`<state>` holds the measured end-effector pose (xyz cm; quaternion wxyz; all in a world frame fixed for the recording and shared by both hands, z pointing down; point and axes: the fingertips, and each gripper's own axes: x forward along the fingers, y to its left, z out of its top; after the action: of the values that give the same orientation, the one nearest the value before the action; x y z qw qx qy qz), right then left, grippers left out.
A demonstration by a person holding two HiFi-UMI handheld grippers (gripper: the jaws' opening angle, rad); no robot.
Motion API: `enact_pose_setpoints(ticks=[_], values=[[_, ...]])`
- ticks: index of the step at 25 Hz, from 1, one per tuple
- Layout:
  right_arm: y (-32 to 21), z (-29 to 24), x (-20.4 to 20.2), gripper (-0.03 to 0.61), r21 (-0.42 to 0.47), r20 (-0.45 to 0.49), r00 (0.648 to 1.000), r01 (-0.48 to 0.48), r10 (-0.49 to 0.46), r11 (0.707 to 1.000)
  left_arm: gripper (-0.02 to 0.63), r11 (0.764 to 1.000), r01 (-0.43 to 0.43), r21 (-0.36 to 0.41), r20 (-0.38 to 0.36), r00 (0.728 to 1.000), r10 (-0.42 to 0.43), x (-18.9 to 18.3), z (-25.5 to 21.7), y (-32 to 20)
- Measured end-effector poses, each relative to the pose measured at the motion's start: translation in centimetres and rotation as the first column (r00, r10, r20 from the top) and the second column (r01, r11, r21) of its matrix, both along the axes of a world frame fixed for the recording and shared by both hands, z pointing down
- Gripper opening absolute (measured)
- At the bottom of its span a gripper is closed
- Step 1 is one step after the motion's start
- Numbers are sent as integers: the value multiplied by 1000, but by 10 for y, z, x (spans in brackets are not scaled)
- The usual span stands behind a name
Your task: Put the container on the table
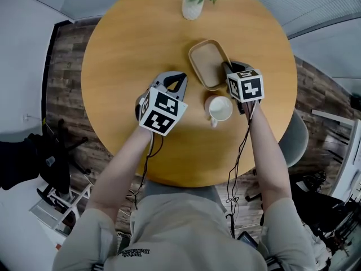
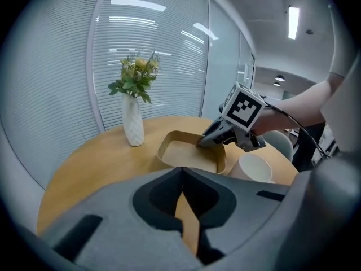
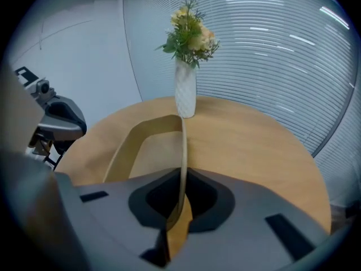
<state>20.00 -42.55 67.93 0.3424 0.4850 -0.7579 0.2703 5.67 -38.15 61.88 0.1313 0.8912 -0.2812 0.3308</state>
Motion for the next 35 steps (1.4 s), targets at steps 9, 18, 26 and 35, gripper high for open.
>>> enact_pose_setpoints(ticks=[9, 18, 26, 35], values=[[4, 27, 3, 32, -58, -4, 1000, -9, 9, 998, 21, 999, -12, -39, 3, 1000, 12, 6, 18, 8], [2, 28, 2, 34, -74, 37, 999, -22, 25, 997, 21, 999, -10, -52, 0, 1000, 10, 3, 20, 10], [2, -3, 12, 34, -1, 8, 1000, -30, 30, 1000, 21, 1000, 3, -7, -19, 1000, -3, -2, -8, 10], [2, -133, 12, 34, 284, -41, 999, -12, 25, 959, 21, 991, 38, 131, -89, 996, -26, -5, -93, 12]])
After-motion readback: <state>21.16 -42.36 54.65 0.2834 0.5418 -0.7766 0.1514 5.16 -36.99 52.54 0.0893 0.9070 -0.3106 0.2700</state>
